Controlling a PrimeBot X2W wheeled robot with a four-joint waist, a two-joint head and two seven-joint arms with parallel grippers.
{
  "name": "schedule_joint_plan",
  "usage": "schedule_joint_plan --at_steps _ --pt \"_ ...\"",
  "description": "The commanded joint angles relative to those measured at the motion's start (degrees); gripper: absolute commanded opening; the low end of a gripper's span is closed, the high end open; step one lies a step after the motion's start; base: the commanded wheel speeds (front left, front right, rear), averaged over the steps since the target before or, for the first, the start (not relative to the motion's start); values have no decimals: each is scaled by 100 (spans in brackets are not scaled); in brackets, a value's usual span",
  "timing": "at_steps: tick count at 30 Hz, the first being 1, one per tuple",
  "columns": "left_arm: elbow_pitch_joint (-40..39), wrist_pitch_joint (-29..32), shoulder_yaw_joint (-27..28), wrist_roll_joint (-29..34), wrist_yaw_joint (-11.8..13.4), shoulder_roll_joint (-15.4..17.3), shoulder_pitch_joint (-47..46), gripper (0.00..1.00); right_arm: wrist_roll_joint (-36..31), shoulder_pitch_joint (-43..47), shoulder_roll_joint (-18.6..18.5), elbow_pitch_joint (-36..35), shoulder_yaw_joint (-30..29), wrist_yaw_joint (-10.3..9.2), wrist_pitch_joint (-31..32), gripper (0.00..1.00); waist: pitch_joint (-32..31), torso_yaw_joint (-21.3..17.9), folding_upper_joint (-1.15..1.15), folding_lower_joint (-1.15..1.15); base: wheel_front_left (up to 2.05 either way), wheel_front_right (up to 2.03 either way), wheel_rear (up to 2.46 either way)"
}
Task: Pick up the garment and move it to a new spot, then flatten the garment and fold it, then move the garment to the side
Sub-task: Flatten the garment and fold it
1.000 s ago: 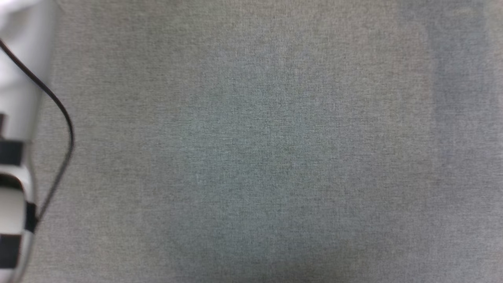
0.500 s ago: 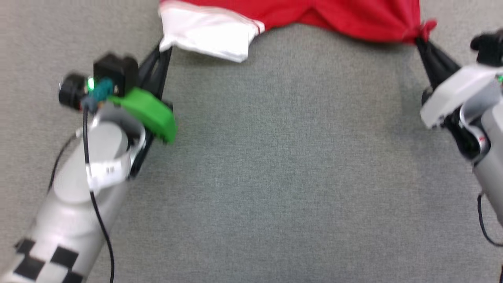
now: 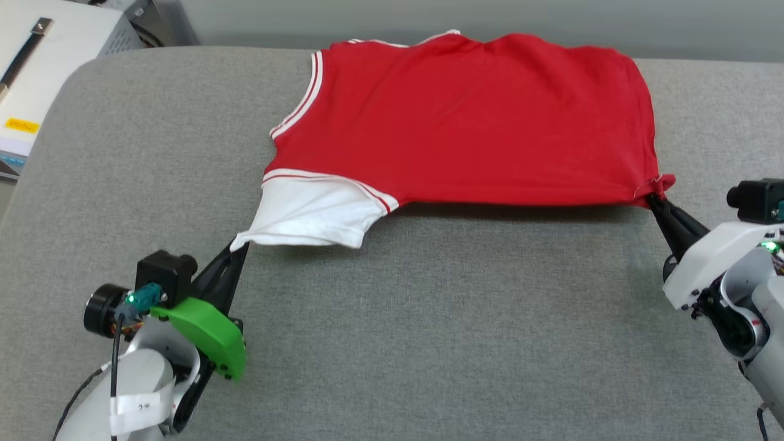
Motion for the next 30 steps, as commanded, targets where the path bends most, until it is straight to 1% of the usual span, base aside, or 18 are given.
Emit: schedule_joint_plan --at_steps 1,7,11,13,22,27,30 --pt "-126 54 -2 -41 61 112 216 0 115 194 -48 -22 7 -5 10 0 -367 146 0 1 0 0 0" --pt "-830 451 -178 -245 35 380 966 0 502 826 -131 -152 22 -5 81 0 -772 212 0 1 0 0 0" --pt "-1252 775 -346 -338 8 595 1401 0 734 1273 -267 -316 42 -5 273 0 -978 241 0 1 0 0 0" --pt "-1399 908 -397 -433 -44 691 1573 0 852 1470 -334 -421 19 -5 354 0 -1055 251 0 1 0 0 0" --pt "-2061 1509 -486 -947 -42 1142 2335 0 1386 2618 -767 -1146 -52 -5 1041 0 -1386 327 0 1 0 0 0" --pt "-2391 1770 -569 -1161 -68 1341 2651 0 1463 3136 -995 -1576 -172 -5 1388 0 -1428 331 0 1 0 0 0" --pt "-2548 1826 -586 -1141 -50 1442 2706 0 1495 3370 -1070 -1837 -345 -5 1525 0 -1423 333 0 1 0 0 0"
